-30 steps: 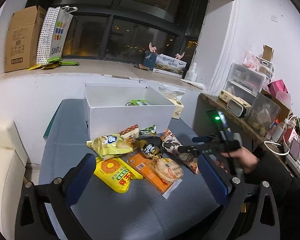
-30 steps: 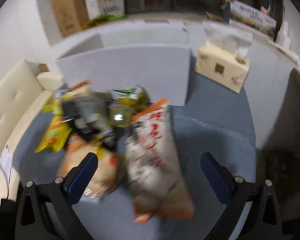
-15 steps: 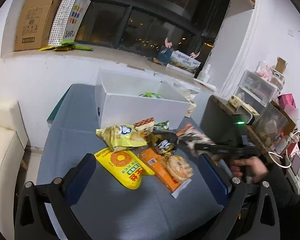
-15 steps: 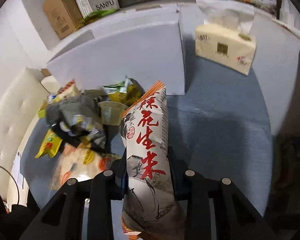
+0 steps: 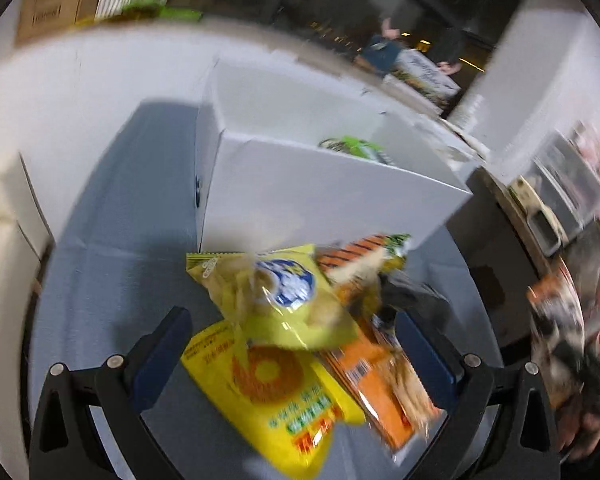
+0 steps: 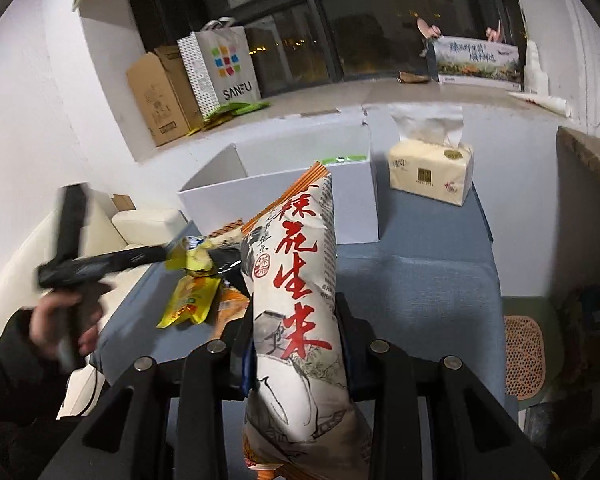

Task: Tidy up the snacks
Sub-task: 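Grasp the white bag with red lettering with the right tool while the left tool grasps the yellow chip bag, then carry both bags into the white box and open both tools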

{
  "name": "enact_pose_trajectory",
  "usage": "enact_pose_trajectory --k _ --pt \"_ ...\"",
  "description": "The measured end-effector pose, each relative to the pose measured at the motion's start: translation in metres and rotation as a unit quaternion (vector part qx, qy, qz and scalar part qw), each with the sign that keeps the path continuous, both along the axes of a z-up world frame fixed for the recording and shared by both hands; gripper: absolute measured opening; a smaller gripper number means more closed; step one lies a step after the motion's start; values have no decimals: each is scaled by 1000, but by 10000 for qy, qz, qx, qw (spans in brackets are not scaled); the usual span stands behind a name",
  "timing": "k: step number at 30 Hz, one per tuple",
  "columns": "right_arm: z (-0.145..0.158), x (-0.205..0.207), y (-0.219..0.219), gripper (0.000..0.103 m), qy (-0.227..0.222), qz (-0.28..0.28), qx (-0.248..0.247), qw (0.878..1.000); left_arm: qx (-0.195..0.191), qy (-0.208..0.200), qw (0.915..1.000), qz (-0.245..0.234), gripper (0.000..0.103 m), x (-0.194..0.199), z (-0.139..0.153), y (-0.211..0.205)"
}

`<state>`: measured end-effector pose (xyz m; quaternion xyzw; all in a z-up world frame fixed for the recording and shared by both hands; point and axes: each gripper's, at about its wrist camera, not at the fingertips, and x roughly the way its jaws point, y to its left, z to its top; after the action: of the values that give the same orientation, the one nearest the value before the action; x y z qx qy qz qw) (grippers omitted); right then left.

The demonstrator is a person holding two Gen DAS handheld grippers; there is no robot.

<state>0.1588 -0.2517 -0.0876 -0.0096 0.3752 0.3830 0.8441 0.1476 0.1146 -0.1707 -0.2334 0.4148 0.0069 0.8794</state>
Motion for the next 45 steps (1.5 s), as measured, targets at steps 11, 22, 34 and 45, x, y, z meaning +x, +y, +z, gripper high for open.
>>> enact_pose_trajectory --k 11,22,34,45 --pt "-5 -7 -2 35 79 17 112 9999 -1904 336 9788 676 102 10 -42 46" --pt "-13 -14 12 36 134 180 92 9997 -2260 269 9714 674 52 19 -58 47" --pt "-13 -21 18 36 -25 151 54 9999 1312 -1580 9784 232 44 -81 64 -9" --pt "47 44 70 36 -643 93 -11 9979 1804 -2129 9603 -54 44 -1 151 -1"
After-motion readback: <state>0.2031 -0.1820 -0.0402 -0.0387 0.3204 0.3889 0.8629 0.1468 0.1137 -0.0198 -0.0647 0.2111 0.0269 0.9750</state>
